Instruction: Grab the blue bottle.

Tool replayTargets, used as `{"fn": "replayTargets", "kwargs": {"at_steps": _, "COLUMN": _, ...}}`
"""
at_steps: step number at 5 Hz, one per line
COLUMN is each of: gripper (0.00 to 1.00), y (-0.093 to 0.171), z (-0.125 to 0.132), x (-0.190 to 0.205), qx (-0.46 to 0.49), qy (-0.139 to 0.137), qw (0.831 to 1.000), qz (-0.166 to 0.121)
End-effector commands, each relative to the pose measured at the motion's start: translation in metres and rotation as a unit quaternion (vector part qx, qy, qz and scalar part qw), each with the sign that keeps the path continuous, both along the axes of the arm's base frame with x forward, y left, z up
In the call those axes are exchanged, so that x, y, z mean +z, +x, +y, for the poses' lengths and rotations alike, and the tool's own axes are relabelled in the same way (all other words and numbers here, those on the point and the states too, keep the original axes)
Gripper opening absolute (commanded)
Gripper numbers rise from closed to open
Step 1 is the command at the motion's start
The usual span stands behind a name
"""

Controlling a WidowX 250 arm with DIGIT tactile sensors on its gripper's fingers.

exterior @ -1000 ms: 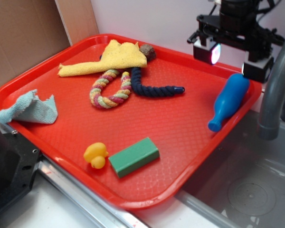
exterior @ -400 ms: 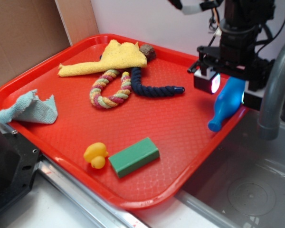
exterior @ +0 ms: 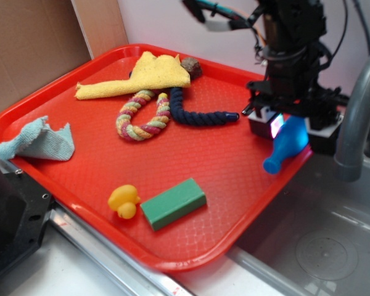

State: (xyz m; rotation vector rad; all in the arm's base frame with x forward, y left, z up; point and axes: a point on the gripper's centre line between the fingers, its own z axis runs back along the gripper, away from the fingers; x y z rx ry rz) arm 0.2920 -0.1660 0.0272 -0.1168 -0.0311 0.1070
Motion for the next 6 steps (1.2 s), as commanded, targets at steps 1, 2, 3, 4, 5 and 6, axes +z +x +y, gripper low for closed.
{"fn": "replayTargets", "kwargs": {"at_steps": 1, "gripper": 0.0, "y": -0.015, "z": 0.047, "x": 0.075, "qx": -0.033, "qy": -0.009, "qw": 0.999, "qz": -0.037}}
{"fn": "replayTargets", "kwargs": {"at_steps": 2, "gripper": 0.0, "y": -0.03, "z": 0.056, "x": 0.126, "qx": -0.046, "qy": 0.028, "qw": 0.997, "qz": -0.051}}
{"fn": "replayTargets", "kwargs": {"at_steps": 3, "gripper": 0.0, "y": -0.056, "z": 0.069, "x": 0.177, "qx": 0.004, "qy": 0.051, "qw": 0.997, "qz": -0.053}}
{"fn": "replayTargets", "kwargs": {"at_steps": 4, "gripper": 0.0, "y": -0.065, "z": 0.074, "x": 0.222, "qx": 0.032, "qy": 0.069, "qw": 0.997, "qz": -0.025}}
{"fn": "replayTargets", "kwargs": {"at_steps": 5, "gripper": 0.0, "y": -0.087, "z": 0.077, "x": 0.243, "qx": 0.084, "qy": 0.078, "qw": 0.993, "qz": 0.003}}
{"fn": "replayTargets", "kwargs": {"at_steps": 6, "gripper": 0.0, "y": -0.087, "z": 0.085, "x": 0.23, "qx": 0.085, "qy": 0.092, "qw": 0.991, "qz": 0.034}}
